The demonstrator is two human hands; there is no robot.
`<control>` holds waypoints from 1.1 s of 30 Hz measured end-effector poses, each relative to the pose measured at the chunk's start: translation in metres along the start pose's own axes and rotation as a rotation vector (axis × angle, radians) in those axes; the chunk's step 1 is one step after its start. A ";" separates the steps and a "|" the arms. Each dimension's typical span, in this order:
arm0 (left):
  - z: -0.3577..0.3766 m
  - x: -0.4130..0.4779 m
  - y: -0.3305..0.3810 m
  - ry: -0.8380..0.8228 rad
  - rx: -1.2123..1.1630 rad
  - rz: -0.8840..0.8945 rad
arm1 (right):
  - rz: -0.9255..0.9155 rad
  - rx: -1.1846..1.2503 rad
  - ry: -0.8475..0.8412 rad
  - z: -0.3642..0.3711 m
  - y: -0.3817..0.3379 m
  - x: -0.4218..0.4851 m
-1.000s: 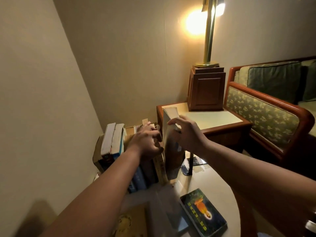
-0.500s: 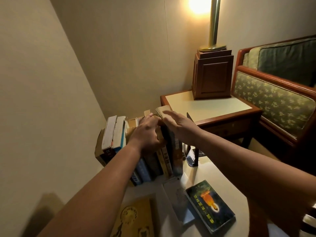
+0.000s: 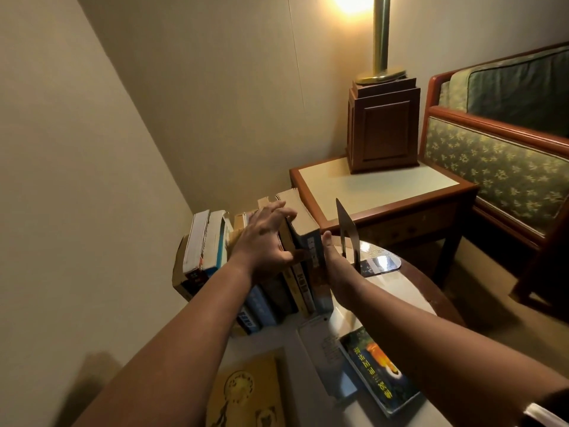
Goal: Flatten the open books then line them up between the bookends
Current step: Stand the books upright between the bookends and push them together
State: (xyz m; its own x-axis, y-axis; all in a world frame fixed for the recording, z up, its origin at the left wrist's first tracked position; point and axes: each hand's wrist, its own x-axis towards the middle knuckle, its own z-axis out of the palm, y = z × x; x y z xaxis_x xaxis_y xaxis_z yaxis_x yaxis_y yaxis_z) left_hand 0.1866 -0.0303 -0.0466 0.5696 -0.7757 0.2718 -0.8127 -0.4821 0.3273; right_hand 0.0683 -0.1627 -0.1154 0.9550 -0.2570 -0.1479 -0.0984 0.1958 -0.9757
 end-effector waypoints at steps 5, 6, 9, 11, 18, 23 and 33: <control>-0.001 -0.001 0.000 -0.004 -0.041 0.021 | -0.012 0.106 -0.006 0.008 0.016 0.013; -0.001 -0.002 -0.001 -0.002 -0.047 0.021 | -0.034 0.126 -0.014 0.011 0.015 0.014; 0.000 -0.001 -0.004 0.006 -0.054 0.013 | -0.076 0.110 -0.010 0.013 0.015 0.020; 0.000 0.002 -0.004 0.000 -0.038 0.021 | -0.085 0.075 -0.017 0.011 0.017 0.022; -0.015 0.014 0.006 -0.148 0.062 0.040 | -0.134 0.066 -0.105 0.005 0.026 0.019; -0.013 0.029 0.018 -0.205 0.160 0.076 | -0.055 0.017 -0.108 -0.001 0.015 0.010; -0.005 0.028 0.017 -0.151 0.122 0.005 | 0.028 -0.139 0.056 -0.041 0.027 -0.043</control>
State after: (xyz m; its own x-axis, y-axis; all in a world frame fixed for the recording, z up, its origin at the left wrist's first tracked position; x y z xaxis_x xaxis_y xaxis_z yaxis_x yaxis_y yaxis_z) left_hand 0.1893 -0.0584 -0.0290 0.5484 -0.8259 0.1312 -0.8293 -0.5170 0.2120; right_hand 0.0129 -0.1848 -0.1419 0.9346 -0.3064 -0.1805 -0.1665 0.0716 -0.9834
